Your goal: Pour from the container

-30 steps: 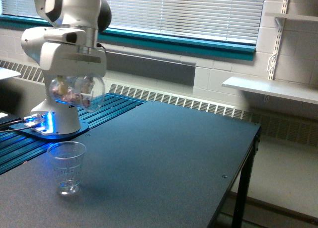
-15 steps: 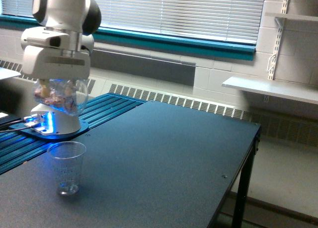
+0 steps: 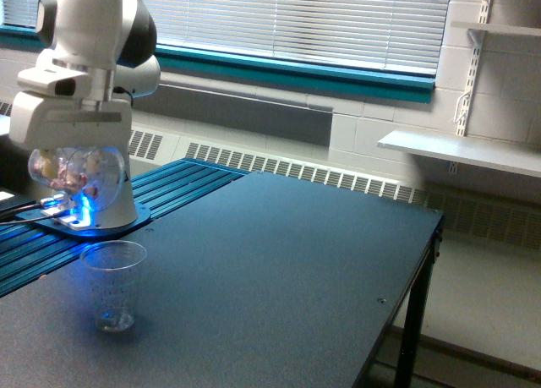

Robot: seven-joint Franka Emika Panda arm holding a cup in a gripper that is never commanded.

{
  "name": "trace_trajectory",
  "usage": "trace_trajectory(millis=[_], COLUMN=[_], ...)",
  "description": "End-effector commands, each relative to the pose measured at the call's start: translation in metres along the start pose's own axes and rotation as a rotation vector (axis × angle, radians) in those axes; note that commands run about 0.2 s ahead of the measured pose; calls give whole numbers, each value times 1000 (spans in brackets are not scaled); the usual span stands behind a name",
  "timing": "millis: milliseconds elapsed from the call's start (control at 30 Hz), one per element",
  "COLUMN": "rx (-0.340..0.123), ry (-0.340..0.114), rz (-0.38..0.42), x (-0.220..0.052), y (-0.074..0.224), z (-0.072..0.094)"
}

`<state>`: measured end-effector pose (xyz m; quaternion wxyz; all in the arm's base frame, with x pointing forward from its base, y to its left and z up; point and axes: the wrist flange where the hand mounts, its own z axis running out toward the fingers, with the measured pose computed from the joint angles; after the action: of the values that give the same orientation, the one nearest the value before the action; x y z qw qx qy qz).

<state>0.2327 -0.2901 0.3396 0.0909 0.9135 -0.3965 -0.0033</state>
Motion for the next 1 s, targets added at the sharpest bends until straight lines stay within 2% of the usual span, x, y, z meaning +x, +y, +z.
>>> trace_trajectory(millis=[33,400,1000], rx=[-27,-36,-90], ry=[-28,-61,-134], rz=[-6,3,-9], x=[2,7,4], y=[1,-4,-16], z=[10,22,40])
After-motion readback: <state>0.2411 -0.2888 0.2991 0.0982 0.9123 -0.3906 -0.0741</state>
